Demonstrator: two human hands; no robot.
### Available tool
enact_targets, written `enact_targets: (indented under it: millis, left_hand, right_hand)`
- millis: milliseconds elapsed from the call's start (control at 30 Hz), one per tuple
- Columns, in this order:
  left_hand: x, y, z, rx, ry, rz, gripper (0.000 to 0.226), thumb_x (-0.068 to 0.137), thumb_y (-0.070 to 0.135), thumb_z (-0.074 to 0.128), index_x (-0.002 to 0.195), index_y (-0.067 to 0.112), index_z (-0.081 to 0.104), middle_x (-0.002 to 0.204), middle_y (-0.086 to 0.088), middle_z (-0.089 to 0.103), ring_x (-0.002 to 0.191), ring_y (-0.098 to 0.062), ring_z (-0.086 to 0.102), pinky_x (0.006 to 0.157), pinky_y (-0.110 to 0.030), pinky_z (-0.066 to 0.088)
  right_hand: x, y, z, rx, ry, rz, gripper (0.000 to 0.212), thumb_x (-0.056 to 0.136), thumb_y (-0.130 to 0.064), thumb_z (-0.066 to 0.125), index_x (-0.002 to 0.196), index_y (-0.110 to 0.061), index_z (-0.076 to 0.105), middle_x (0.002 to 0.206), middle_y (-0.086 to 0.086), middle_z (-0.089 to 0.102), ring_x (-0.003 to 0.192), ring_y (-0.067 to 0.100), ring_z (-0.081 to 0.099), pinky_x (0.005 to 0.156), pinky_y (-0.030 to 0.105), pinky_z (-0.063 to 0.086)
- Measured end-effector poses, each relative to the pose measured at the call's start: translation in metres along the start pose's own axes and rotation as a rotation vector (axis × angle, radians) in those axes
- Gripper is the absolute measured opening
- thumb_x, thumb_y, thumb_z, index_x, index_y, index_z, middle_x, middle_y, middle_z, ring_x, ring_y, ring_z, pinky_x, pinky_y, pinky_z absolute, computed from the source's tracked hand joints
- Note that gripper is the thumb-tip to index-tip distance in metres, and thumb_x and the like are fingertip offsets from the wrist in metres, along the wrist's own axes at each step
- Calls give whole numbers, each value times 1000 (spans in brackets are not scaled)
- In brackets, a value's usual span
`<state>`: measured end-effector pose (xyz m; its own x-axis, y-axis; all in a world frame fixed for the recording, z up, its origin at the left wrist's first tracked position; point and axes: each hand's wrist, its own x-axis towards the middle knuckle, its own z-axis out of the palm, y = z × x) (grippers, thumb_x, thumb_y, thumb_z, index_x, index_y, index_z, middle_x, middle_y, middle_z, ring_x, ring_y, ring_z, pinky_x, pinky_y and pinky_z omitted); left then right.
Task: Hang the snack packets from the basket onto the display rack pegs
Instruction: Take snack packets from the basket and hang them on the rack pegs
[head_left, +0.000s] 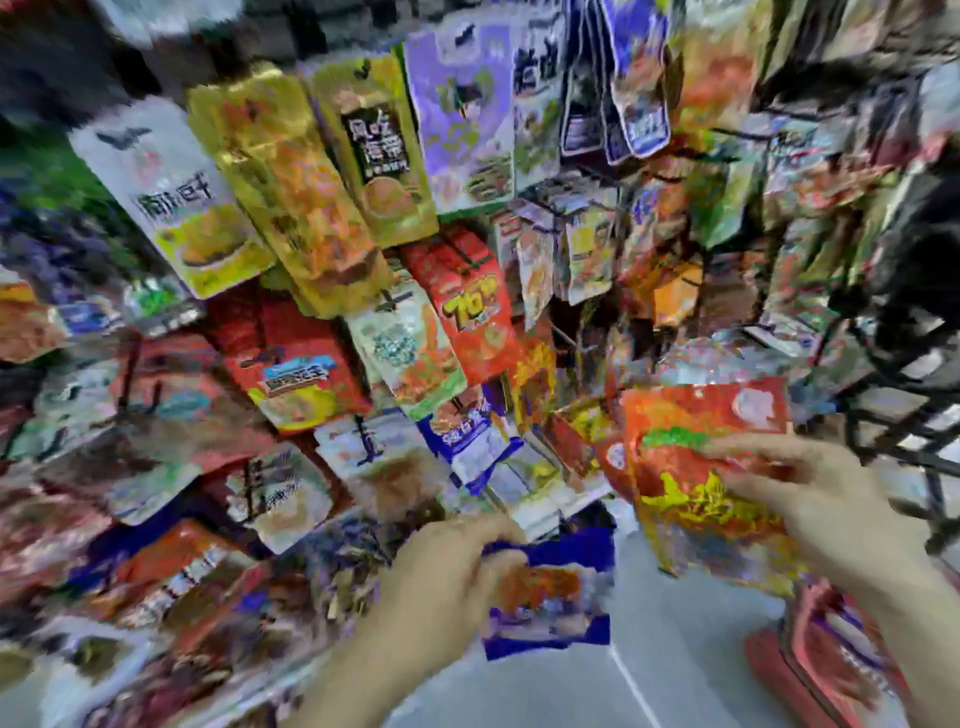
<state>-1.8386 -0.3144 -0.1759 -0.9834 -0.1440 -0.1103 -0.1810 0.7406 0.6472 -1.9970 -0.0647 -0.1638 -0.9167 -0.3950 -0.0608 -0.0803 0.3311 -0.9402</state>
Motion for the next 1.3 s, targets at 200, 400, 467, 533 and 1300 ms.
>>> enact_targets:
  millis: [200,400,467,533,1300]
  left_hand:
    - [47,-5,22,-192,172,-161,15,98,22,54,86,31,56,78,-4,65,68,-21,57,63,-36,45]
    - [111,-82,54,-382,368,-351,10,98,29,52,92,24,59,65,6,55,52,-4,45,52,-18,36]
    - [125,-110,67,-414,427,-391,9,97,29,54,96,24,60,67,5,57,54,-5,46,54,-22,38]
    - [135,-131,77,-430,489,-432,5,95,30,57,95,28,61,70,6,60,58,-4,49,55,-18,41]
    - [179,-189,68,-420,774,-386,21,84,25,73,75,43,66,66,22,68,64,-1,62,57,-15,49]
  right_hand:
    - [49,49,65,-29,-185,41,47,83,15,58,77,-29,73,86,-2,76,74,28,64,64,21,49]
    - [111,91,142,182,-226,224,18,88,-21,69,73,-19,77,92,5,76,81,8,69,84,28,52]
    - [129,109,162,139,-306,179,35,79,-47,74,78,-12,78,92,15,74,84,24,71,86,41,51]
    - [143,123,182,90,-339,101,28,76,-45,74,78,-17,77,84,16,72,71,24,66,71,39,50]
    - [213,155,239,46,-144,-71,13,81,-30,76,70,-36,71,70,-16,70,64,2,66,53,12,49]
